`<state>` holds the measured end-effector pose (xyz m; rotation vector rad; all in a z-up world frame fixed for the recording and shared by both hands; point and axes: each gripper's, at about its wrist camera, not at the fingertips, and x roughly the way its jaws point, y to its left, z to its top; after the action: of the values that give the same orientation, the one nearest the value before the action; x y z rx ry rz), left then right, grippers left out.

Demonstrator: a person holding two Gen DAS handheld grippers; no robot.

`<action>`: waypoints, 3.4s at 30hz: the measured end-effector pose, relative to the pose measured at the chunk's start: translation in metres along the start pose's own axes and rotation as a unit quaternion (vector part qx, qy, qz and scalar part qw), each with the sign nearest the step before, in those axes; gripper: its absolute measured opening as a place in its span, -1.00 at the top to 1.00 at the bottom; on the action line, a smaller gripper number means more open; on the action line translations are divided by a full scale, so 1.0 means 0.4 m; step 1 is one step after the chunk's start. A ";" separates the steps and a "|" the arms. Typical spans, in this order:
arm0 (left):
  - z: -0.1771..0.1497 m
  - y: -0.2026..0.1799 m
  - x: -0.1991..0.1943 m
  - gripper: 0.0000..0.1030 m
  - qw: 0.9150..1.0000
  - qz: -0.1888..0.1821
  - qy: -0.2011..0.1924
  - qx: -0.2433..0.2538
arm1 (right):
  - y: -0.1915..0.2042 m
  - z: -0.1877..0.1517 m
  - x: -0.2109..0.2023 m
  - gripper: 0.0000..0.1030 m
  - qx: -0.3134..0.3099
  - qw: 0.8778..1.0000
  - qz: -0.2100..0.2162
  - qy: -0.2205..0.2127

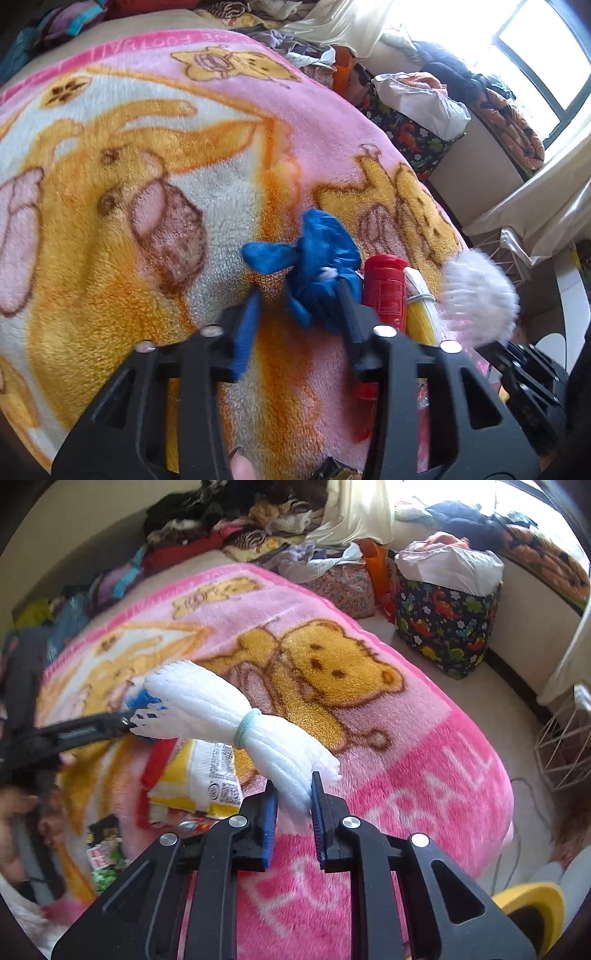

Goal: Collect trash
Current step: 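Grasp the blue plastic bag with the left tool while the right tool grasps the white plastic brush, then carry the blue bag and white plastic brush over the yellow bin with both tools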

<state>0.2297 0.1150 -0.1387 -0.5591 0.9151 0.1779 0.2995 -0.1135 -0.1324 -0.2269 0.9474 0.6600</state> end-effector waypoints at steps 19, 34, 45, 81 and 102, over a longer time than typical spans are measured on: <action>-0.034 -0.040 -0.145 0.95 0.997 -0.017 -0.058 0.041 | -0.026 -0.139 -0.180 0.68 0.115 0.991 0.046 -0.058; -0.058 -0.142 -0.256 0.95 0.990 -0.056 -0.092 0.089 | -0.041 -0.196 -0.279 0.68 0.145 0.984 0.050 -0.089; -0.076 -0.206 -0.299 0.95 0.985 -0.080 -0.105 0.114 | -0.066 -0.224 -0.352 0.68 0.165 0.979 0.047 -0.115; -0.207 -0.412 -0.364 0.95 0.963 -0.150 -0.097 0.204 | -0.215 -0.356 -0.503 0.68 0.228 0.960 -0.020 -0.162; -0.297 -0.524 -0.345 0.95 0.949 -0.174 -0.066 0.256 | -0.296 -0.437 -0.545 0.68 0.270 0.947 -0.043 -0.169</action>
<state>0.1417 -0.1131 -0.0067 -0.2128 0.6823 -0.3332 0.1652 -0.3782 -0.0688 0.3239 0.7485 0.3223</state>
